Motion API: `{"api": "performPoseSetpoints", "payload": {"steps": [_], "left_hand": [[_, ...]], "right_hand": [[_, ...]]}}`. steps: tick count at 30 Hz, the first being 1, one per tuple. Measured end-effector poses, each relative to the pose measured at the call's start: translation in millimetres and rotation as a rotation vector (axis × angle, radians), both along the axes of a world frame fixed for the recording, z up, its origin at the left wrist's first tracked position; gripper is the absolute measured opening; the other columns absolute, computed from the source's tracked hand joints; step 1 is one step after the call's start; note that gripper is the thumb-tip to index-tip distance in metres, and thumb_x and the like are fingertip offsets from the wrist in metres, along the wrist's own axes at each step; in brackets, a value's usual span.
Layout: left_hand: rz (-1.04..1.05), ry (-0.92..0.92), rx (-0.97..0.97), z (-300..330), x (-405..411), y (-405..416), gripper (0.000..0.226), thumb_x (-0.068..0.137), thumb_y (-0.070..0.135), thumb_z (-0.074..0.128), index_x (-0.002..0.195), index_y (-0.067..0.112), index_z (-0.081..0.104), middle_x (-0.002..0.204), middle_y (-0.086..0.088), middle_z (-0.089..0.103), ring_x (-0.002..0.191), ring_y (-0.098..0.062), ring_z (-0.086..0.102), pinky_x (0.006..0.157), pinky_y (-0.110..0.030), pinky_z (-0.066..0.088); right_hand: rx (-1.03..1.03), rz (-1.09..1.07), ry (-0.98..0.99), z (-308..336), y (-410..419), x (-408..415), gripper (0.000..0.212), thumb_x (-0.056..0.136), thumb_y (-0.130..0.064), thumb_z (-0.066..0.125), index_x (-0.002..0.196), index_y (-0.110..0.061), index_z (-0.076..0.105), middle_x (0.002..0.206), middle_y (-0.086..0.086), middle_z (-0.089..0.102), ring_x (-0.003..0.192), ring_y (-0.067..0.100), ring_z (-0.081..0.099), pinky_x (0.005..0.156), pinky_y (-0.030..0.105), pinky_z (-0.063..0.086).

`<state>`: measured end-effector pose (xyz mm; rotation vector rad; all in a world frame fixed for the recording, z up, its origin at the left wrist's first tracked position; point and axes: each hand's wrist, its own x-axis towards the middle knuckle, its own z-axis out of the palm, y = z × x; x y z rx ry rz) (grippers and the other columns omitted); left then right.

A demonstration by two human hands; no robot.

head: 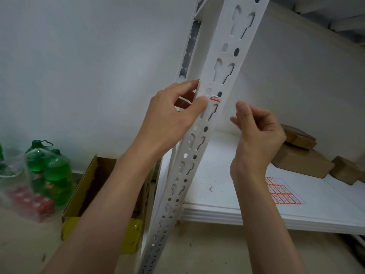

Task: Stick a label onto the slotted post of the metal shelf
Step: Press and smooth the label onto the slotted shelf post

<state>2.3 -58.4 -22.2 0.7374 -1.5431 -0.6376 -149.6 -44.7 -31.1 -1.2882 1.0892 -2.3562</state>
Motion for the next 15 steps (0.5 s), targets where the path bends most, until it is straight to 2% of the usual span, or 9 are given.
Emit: {"api": "performPoseSetpoints", "payload": {"steps": [2, 4, 6, 8, 11, 13, 15], "left_hand": [[0.017, 0.016, -0.022, 0, -2, 1, 0.026, 0.099, 0.034, 0.058, 0.122, 0.028, 0.068, 0.103, 0.015, 0.069, 0.084, 0.007, 0.060, 0.070, -0.006, 0.046], [0.027, 0.023, -0.023, -1, -4, 0, 0.026, 0.099, 0.037, 0.058, 0.120, 0.027, 0.069, 0.102, 0.014, 0.070, 0.085, 0.005, 0.061, 0.071, -0.008, 0.047], [0.035, 0.023, -0.001, -1, -6, -1, 0.026, 0.098, 0.038, 0.059, 0.119, 0.026, 0.069, 0.103, 0.015, 0.070, 0.088, 0.005, 0.062, 0.073, -0.008, 0.048], [0.025, 0.049, 0.017, 0, -6, -1, 0.025, 0.097, 0.036, 0.061, 0.118, 0.024, 0.070, 0.104, 0.015, 0.072, 0.090, 0.002, 0.064, 0.079, -0.010, 0.050], [-0.019, 0.122, 0.050, 1, -6, -2, 0.023, 0.095, 0.032, 0.065, 0.115, 0.021, 0.072, 0.103, 0.012, 0.075, 0.095, -0.004, 0.069, 0.089, -0.021, 0.053], [-0.046, 0.168, 0.074, 1, -6, -2, 0.022, 0.093, 0.030, 0.068, 0.112, 0.022, 0.074, 0.100, 0.011, 0.076, 0.094, -0.007, 0.071, 0.090, -0.027, 0.055], [-0.070, 0.201, 0.097, 1, -6, -2, 0.020, 0.091, 0.029, 0.071, 0.110, 0.023, 0.075, 0.097, 0.010, 0.077, 0.092, -0.009, 0.072, 0.090, -0.032, 0.057]], "right_hand": [[0.187, -0.022, 0.023, -11, -8, -13, 0.013, 0.084, -0.014, 0.081, 0.080, -0.010, 0.070, 0.075, -0.001, 0.071, 0.068, 0.012, 0.067, 0.066, 0.025, 0.058], [0.487, -0.011, 0.248, -23, -14, -27, 0.012, 0.082, -0.015, 0.083, 0.078, -0.010, 0.072, 0.075, 0.003, 0.073, 0.063, 0.010, 0.065, 0.061, 0.024, 0.057], [0.782, 0.015, 0.539, -37, -16, -40, 0.005, 0.084, -0.011, 0.080, 0.079, -0.013, 0.078, 0.079, 0.004, 0.076, 0.064, 0.012, 0.068, 0.066, 0.035, 0.062], [0.968, -0.011, 0.688, -50, -20, -49, 0.015, 0.088, -0.003, 0.073, 0.082, -0.015, 0.080, 0.085, 0.005, 0.077, 0.072, 0.019, 0.072, 0.075, 0.037, 0.063], [1.118, -0.051, 0.737, -65, -26, -58, 0.024, 0.087, 0.008, 0.067, 0.092, -0.012, 0.079, 0.088, 0.010, 0.076, 0.082, 0.027, 0.074, 0.080, 0.036, 0.062], [1.162, -0.083, 0.754, -71, -30, -61, 0.019, 0.084, 0.002, 0.074, 0.098, -0.011, 0.077, 0.086, 0.009, 0.075, 0.078, 0.022, 0.073, 0.078, 0.033, 0.061], [1.126, -0.137, 0.747, -73, -30, -66, 0.010, 0.086, -0.006, 0.077, 0.094, -0.010, 0.079, 0.077, 0.003, 0.072, 0.070, 0.015, 0.068, 0.069, 0.026, 0.055]]}}
